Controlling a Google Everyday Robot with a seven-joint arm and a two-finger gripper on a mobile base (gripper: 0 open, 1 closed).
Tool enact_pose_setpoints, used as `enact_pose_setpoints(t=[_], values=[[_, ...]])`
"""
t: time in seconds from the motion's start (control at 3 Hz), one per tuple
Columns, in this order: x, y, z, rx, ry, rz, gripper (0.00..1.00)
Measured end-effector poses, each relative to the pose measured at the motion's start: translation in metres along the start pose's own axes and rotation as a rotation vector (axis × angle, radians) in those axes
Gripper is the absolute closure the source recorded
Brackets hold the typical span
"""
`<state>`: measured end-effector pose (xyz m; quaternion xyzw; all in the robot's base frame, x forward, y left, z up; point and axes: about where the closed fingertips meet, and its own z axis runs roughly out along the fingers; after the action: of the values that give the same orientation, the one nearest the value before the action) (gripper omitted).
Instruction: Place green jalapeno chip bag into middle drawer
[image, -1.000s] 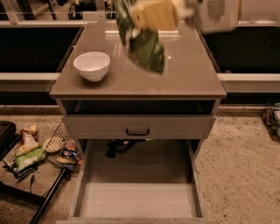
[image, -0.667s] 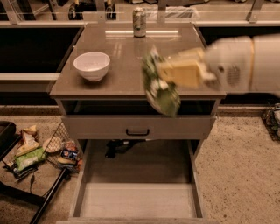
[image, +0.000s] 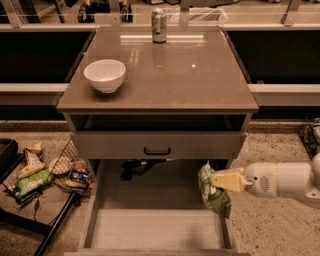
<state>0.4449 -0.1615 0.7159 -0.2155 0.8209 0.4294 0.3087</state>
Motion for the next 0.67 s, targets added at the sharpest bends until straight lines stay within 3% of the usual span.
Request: enact_pose_setpoints(t=[0.33, 0.67], values=[[0.0553, -0.0554, 0.0453, -0.035, 0.083, 0.082, 1.0], [0.0648, -0.0588, 0.0535, -0.053, 0.09, 0.101, 1.0]])
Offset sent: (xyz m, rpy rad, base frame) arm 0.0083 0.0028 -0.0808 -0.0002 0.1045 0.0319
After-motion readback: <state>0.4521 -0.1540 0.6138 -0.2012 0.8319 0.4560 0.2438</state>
